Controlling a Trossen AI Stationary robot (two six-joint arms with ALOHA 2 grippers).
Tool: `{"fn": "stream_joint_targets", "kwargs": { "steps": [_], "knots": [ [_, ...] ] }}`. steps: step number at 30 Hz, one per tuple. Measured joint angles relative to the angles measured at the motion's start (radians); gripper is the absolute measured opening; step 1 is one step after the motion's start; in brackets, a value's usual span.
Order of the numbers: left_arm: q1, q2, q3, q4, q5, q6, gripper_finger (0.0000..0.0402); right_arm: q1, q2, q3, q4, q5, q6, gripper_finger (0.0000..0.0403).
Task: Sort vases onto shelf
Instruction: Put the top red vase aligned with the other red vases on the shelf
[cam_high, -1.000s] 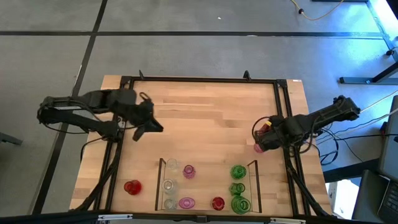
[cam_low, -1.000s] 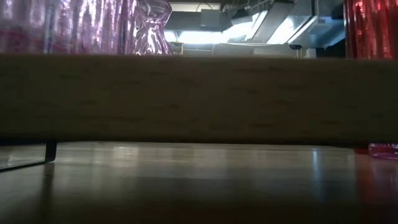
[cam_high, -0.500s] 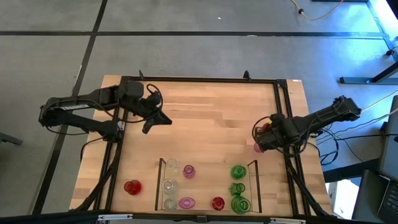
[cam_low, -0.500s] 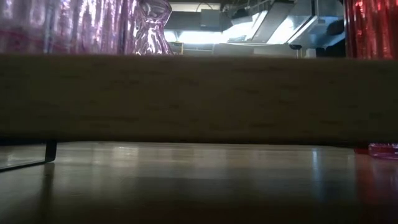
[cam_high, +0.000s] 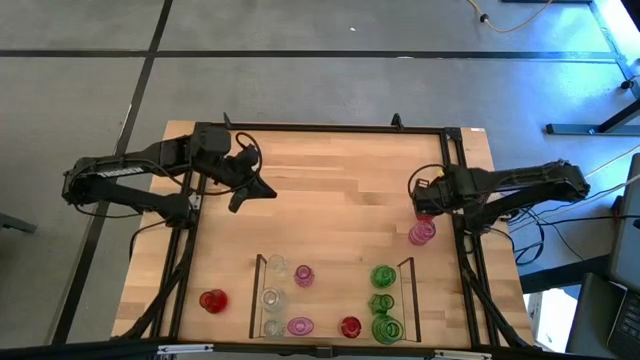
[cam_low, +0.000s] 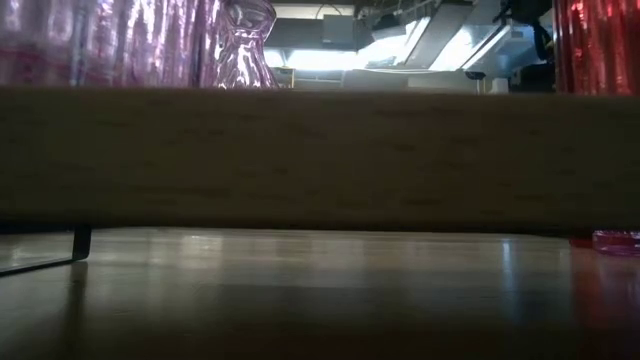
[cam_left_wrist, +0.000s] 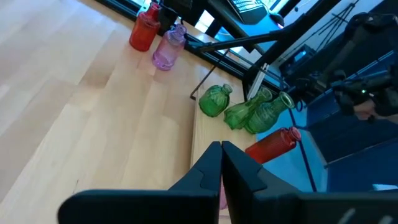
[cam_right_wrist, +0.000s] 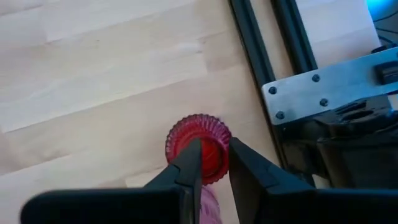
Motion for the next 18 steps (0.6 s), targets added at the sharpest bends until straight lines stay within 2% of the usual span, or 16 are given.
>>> {"fn": "stream_joint_targets", "kwargs": {
  "steps": [8,18],
  "knots": [
    [0.0,0.0,0.0,0.0,0.0,0.008,0.0004,-0.108,0.001,-0.056,0.052,-0.089,-0.092,0.006],
    [0.0,0.0,0.0,-0.001,0.0,0.009,0.0004,-0.11,-0.002,-0.104,0.135,-0.127,-0.104,0.006]
  ]
}}
